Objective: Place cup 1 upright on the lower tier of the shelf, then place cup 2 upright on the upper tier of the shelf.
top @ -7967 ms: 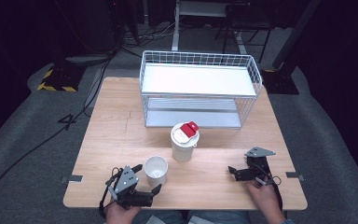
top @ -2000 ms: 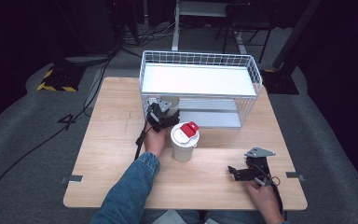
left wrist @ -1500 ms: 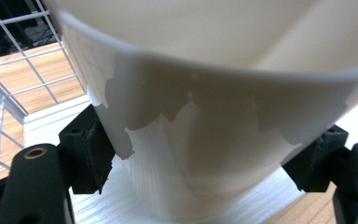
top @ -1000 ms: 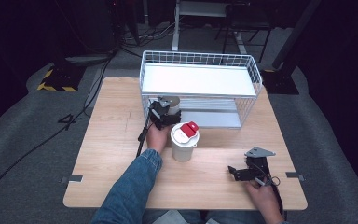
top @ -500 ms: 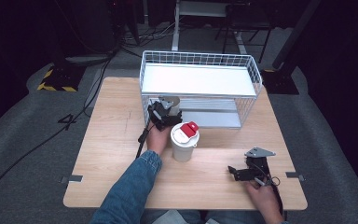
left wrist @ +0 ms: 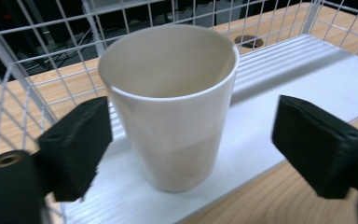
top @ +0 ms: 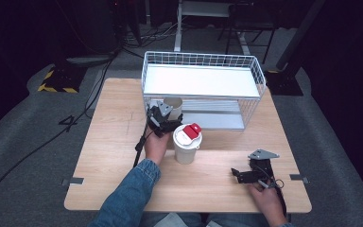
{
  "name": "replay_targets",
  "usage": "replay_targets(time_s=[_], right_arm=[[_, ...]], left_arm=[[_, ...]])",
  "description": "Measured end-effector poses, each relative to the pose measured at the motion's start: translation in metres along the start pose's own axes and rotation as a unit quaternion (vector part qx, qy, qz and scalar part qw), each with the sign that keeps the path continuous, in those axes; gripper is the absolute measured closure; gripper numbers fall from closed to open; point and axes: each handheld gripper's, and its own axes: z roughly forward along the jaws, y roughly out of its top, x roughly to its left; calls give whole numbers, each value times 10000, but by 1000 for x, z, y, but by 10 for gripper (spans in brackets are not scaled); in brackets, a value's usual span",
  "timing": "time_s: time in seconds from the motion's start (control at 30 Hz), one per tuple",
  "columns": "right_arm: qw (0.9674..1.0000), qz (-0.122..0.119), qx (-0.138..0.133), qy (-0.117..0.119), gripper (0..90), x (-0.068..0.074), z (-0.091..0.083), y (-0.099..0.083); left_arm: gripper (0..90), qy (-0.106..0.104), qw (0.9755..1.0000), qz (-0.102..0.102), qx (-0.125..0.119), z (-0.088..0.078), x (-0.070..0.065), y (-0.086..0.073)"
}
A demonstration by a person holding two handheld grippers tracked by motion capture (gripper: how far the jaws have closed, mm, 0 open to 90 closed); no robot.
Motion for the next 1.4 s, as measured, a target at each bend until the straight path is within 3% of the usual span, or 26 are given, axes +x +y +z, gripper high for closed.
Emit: replay_targets(time_s=[0.33, 0.6, 0.9, 1.23, 1.4], right_arm=[[10000, 4, 3, 3, 5, 0, 0, 0], [10000, 5, 4, 4, 5, 0, 0, 0], [10000, 2, -3, 21, 5, 0, 1, 0], [10000, 2, -2, 24, 5, 0, 1, 0], [10000, -5, -1, 31, 5, 0, 0, 0]], left_arm=[[157, -2, 9998, -189, -75, -27, 10, -4], [146, -53, 9997, -14, -223, -63, 16, -9], [147, -42, 9996, -43, -259, -92, 25, -17], [146, -174, 9998, -55, -129, -120, 37, -26], [147, -206, 9998, 84, 10, -134, 42, -37]])
